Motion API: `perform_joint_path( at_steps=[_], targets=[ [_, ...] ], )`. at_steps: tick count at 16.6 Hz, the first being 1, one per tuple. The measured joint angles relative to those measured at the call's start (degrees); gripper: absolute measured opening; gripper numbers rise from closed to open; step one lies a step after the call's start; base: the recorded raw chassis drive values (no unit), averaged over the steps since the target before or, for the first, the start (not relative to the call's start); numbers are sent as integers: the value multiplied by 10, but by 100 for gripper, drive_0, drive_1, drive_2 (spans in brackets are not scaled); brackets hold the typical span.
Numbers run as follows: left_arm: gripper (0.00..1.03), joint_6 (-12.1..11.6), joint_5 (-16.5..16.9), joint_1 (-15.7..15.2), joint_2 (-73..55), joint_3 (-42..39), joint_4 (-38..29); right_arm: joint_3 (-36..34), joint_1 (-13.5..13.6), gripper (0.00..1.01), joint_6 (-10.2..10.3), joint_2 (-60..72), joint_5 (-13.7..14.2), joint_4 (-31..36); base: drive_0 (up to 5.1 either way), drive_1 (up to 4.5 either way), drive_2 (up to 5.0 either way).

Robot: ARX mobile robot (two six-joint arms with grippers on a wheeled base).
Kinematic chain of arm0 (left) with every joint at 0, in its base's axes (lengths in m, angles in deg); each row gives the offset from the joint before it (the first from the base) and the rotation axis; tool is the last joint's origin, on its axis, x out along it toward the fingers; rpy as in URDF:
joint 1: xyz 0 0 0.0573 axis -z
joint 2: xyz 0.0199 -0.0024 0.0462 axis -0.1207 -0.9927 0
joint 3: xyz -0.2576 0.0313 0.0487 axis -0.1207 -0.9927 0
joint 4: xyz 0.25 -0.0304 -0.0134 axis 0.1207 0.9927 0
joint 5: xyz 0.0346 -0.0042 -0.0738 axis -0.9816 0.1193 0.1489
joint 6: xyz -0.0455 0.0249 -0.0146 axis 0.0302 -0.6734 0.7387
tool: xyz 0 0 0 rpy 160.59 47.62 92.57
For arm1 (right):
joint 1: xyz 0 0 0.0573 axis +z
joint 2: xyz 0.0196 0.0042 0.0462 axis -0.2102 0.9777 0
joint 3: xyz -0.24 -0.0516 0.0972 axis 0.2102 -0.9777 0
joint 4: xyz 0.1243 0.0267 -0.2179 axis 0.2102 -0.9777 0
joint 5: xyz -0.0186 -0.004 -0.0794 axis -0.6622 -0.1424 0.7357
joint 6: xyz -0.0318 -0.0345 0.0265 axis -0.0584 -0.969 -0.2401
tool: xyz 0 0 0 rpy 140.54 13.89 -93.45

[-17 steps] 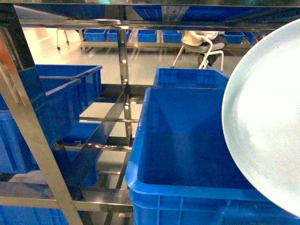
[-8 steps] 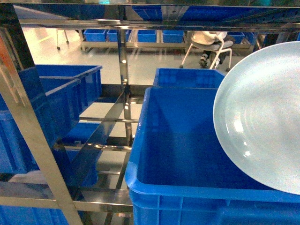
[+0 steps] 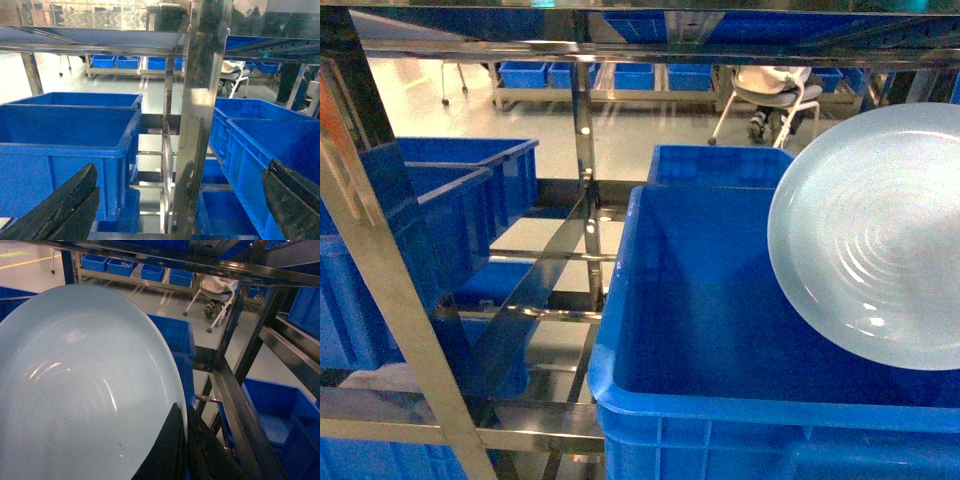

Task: Place blue tray on left shelf second layer neatly

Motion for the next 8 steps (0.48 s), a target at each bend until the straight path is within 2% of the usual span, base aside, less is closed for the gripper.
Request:
perform_joint_path(
  at_steps=[3,4,6,7,8],
  targets=[
    [98,0,0,0,0,0,0,18,8,2,0,15,-4,-4,0,0,0],
    [98,0,0,0,0,0,0,18,12,6,0,18,-4,-5,0,0,0],
    [98,0,0,0,0,0,0,18,17,32,0,21,-8,-7,0,0,0],
    [98,0,0,0,0,0,0,17,19,65,2,21,-9,-3,0,0,0],
    [98,0,0,0,0,0,0,17,20,78,3,21,-10,-4,0,0,0]
  ],
)
